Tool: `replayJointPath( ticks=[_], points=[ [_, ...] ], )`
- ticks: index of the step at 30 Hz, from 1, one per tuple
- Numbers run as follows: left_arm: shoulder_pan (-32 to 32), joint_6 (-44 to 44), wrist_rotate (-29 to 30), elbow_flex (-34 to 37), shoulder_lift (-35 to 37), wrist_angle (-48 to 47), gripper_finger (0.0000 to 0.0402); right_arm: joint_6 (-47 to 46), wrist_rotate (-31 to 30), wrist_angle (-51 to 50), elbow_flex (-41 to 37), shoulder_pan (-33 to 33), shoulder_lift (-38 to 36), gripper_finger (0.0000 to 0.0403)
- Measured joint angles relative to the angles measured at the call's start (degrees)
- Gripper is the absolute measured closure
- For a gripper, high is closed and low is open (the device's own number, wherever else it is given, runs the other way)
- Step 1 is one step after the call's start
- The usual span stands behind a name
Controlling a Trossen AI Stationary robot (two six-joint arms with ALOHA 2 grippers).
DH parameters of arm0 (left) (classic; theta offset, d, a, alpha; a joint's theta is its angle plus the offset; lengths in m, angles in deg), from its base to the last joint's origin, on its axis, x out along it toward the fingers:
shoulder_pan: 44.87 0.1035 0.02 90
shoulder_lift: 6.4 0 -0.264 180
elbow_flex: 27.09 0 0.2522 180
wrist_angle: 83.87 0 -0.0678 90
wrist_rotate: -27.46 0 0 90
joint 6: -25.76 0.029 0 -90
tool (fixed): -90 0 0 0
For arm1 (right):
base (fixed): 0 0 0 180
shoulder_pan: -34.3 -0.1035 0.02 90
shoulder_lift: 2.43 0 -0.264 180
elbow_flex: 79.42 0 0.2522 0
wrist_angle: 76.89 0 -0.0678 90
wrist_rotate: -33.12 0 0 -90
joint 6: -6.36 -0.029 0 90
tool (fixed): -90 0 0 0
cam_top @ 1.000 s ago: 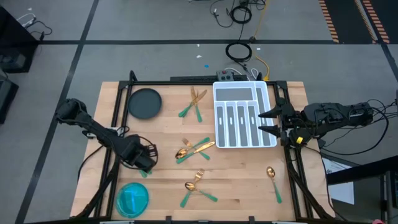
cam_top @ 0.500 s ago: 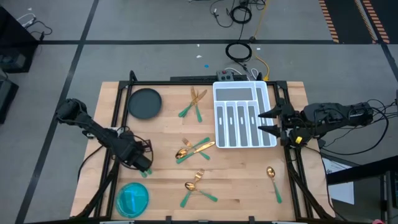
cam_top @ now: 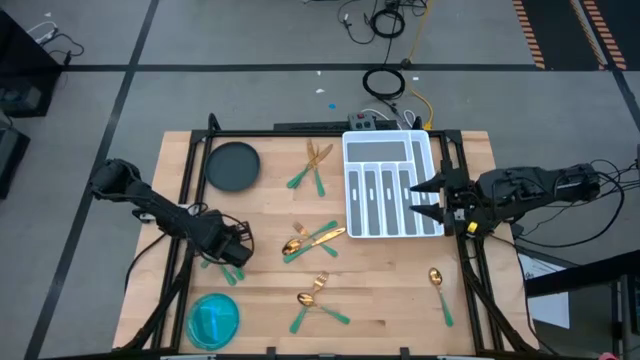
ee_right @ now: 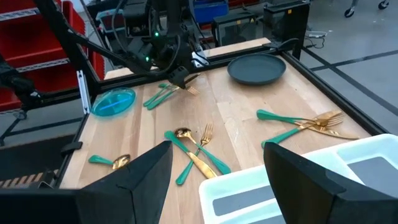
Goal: Sort silverware
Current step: Put the green knife on the silverware organizer
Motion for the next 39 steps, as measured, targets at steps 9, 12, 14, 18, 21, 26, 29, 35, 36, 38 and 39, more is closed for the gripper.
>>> replayJointPath(
  ticks=[9, 12, 14, 18, 21, 26, 29, 35, 36, 38, 39],
  points=[
    [-0.48, -0.66, -1.44, -3.91, 0.00, 1.20, 0.0230, 0.02, 0.01, -0.07, 0.00, 0.00, 1.71, 0.0156],
    [-1.33, -1.80, -4.23, -3.96, -0.29, -0.81, 0.0230, 0.02, 0.09, -0.07, 0.00, 0.00, 1.91, 0.0156],
    [-1.89, -2.98, -6.70, -3.93, -0.66, -3.29, 0.0230, 0.02, 0.11, -0.06, 0.00, 0.00, 2.02, 0.0156],
    [-3.32, -4.08, -7.26, -3.93, -0.74, -5.80, 0.0230, 0.02, 0.22, -0.07, 0.00, 0.02, 2.05, 0.0156],
    [-3.64, -4.59, -7.35, -3.91, -0.55, -3.83, 0.0230, 0.02, 0.22, -0.07, 0.00, 0.02, 2.05, 0.0156],
    [-3.09, -4.55, -4.04, -3.91, -1.77, 3.23, 0.0230, -0.34, 0.23, -0.06, 0.00, 0.02, 2.07, 0.0156],
    [-3.03, -4.55, -4.18, -3.91, -3.41, 3.41, 0.0230, -1.83, 0.24, -0.07, 0.00, 0.02, 2.11, 0.0156],
    [-3.09, -4.54, -5.36, -3.89, -4.63, 2.47, 0.0230, -2.75, 0.24, -0.07, 0.00, 0.00, 2.11, 0.0156],
    [-3.09, -4.52, -5.39, -3.89, -4.62, 2.33, 0.0230, -2.73, 0.24, -0.06, 0.00, 0.01, 2.11, 0.0156],
    [-3.11, -4.53, -5.67, -3.89, -4.45, 1.31, 0.0230, -2.66, 0.24, -0.07, 0.00, 0.01, 2.11, 0.0156],
    [-3.19, -4.54, -5.82, -3.88, -4.44, 0.83, 0.0230, -2.64, 0.24, -0.05, 0.00, 0.00, 2.11, 0.0156]
  ],
)
